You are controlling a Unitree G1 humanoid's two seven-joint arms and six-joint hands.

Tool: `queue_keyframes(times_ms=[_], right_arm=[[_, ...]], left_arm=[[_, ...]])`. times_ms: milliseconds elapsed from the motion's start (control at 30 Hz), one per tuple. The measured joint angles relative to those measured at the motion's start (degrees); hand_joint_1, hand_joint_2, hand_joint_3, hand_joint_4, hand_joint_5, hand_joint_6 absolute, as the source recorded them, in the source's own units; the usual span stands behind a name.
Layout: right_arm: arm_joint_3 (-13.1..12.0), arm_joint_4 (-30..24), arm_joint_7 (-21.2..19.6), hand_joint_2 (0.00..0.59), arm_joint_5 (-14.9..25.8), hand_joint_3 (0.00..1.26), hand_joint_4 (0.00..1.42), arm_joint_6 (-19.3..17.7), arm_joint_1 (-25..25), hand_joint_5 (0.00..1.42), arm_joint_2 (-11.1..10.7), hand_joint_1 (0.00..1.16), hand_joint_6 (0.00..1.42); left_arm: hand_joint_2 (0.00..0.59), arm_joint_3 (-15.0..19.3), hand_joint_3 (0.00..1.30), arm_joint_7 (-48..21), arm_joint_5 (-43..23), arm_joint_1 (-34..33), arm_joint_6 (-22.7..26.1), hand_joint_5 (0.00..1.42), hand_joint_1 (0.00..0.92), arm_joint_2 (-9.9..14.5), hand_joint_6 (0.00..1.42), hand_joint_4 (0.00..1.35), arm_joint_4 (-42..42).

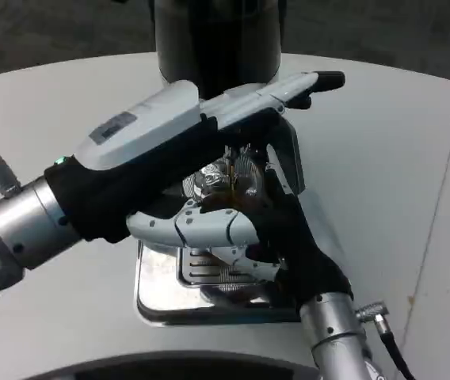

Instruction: Grasp the cup under the faucet to collect the drink, then remove the cup.

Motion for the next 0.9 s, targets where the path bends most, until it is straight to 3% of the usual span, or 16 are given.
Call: queue_keyframes(times_ms=[333,567,900], right_arm=[[0.00,0.03,-0.40,0.190,0.01,0.00,0.09,-0.18,0.00,0.06,0.00,0.76,0.20],[-0.01,0.04,-0.47,0.190,0.03,0.00,0.11,-0.20,0.00,0.07,0.02,0.76,0.21],[-0.19,0.76,-0.38,0.187,1.19,0.04,0.16,-0.90,-0.41,0.12,0.50,0.78,0.26]], left_arm=[[0.171,3.59,0.00,1.58,-9.23,1.08,4.68,0.08,0.000,-4.09,0.04,0.00,2.32],[0.174,6.92,0.00,3.26,-12.28,1.61,5.83,0.10,0.000,-6.56,0.06,0.00,2.45],[0.176,14.75,0.01,6.61,-12.91,9.06,5.66,0.09,0.000,-6.10,0.07,0.00,-1.65]])
